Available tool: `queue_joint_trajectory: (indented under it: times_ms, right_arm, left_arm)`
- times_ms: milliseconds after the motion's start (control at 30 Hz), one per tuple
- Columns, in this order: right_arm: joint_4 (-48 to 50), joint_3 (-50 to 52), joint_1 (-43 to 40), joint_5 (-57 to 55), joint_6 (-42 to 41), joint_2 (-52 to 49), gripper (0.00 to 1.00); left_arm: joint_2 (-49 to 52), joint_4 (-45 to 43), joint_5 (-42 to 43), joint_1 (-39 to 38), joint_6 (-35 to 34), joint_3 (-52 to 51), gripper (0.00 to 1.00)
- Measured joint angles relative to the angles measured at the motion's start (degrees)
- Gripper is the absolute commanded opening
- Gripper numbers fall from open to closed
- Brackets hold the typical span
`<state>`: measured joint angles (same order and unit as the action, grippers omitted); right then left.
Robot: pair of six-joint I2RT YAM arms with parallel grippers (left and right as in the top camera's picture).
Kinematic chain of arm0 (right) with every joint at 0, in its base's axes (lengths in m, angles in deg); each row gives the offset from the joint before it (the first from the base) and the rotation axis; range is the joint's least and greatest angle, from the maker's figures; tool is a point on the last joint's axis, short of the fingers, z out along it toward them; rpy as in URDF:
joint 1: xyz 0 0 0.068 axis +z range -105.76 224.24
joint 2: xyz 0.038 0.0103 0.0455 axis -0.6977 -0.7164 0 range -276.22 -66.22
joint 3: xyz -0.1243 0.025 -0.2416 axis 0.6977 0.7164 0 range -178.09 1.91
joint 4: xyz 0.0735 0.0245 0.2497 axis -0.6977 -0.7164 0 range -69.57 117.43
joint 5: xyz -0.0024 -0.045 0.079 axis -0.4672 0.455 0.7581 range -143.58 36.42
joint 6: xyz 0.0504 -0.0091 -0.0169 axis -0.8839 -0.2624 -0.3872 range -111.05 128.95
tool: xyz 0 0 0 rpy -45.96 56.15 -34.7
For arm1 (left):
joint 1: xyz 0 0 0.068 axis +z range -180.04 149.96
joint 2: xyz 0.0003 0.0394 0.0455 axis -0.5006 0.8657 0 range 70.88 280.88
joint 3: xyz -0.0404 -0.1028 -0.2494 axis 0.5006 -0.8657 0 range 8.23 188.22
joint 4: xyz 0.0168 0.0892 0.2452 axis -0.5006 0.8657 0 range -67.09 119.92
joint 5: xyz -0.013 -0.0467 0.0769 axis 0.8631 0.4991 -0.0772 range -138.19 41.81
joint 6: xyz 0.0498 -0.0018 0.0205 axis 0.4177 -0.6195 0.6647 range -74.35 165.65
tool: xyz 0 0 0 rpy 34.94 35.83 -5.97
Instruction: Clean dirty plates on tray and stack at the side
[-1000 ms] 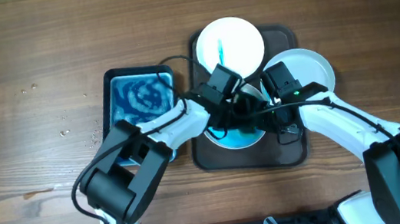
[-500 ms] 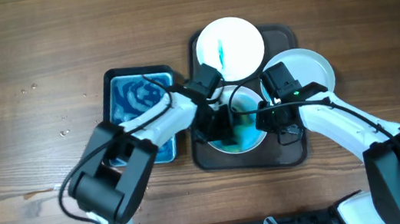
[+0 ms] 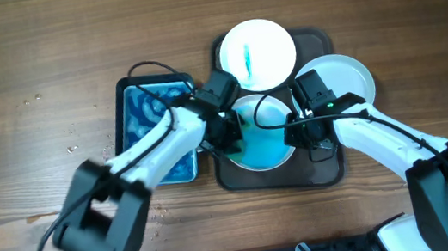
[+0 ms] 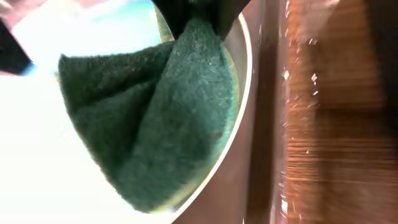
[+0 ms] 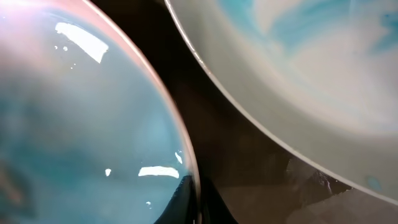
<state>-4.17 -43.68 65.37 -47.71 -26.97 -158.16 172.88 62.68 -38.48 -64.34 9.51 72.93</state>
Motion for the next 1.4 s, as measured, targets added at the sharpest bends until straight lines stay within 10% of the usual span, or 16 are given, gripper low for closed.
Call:
queue_joint_trajectory:
  times_ms: [367, 733, 1133, 1400]
  right_arm:
    - [0.48, 0.02, 0.00, 0.02, 3.30, 0.00, 0.04]
    - [2.32, 0.11, -0.04, 0.26, 10.32, -0.42, 0.04]
    - [-21.33, -11.19, 0.26, 0.74, 14.80, 1.75, 0.04]
    - [-25.40, -30.16, 9.49, 0.20, 16.37, 2.84, 0.04]
  left_arm:
    - [-22.47, 11.21, -1.66, 12.50, 1.68, -0.15, 0.04]
    - [-15.26, 4.26, -14.51, 22.69, 3.91, -11.98, 0.05]
    - [-19.54, 8.63, -5.92, 22.80, 9.27, -7.04, 0.96]
    - [-34.82, 15.32, -5.27, 22.80, 9.53, 0.22, 1.00]
